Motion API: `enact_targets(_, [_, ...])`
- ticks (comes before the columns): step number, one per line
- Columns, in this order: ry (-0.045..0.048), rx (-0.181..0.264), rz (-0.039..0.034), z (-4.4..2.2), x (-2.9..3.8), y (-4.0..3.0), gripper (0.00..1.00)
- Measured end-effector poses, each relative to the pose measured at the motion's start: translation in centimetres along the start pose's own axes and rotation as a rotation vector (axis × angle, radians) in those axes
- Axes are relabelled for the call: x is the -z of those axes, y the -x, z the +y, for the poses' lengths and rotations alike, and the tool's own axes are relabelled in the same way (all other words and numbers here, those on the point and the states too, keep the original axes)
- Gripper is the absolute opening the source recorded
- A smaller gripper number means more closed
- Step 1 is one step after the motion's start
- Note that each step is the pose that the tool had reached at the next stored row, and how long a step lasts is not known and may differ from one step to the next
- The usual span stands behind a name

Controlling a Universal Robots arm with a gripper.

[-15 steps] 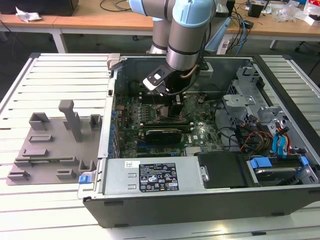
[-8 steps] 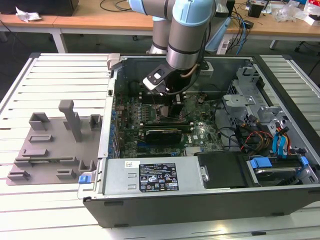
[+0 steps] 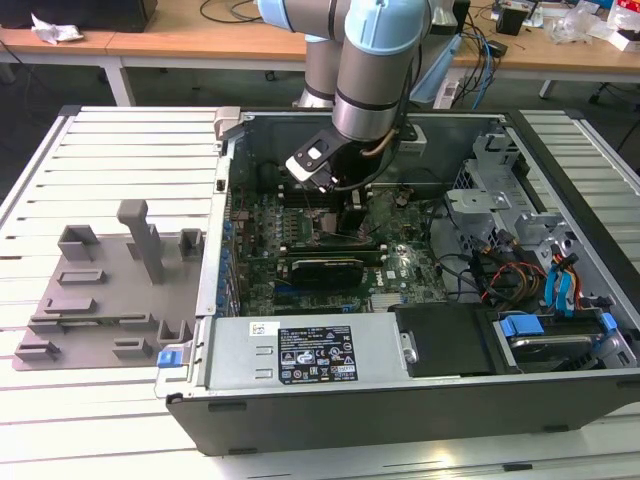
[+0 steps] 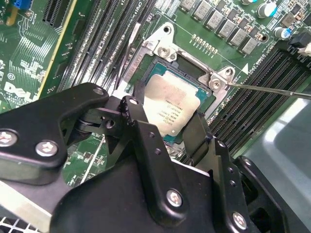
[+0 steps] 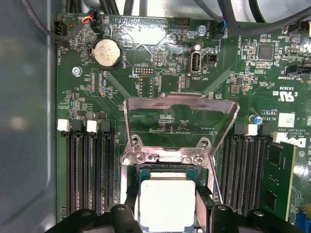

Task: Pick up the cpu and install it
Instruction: 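Place the cpu into insertion slot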

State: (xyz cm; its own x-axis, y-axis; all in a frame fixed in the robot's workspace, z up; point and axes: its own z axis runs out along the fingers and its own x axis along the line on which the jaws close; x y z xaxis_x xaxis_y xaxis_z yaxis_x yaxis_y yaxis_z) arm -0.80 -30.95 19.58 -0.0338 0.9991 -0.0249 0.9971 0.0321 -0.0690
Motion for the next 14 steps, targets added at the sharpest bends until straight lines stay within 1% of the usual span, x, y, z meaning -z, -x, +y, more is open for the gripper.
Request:
enact_targets(10, [0.0000,-0.001,0.0001,0.10,-0.02,0.00,0.55])
enact_targets(11, [0.0011,-0.001,0.0014,0.14,-0.06,-0.02,0.56])
enact_targets(12, [0.0005,-0.001,0.0009,0.13,-0.05,-0.02,0.62])
enact_targets(14, [0.0001,-0.001,0.0001,0.11,0.20,0.01,0.62])
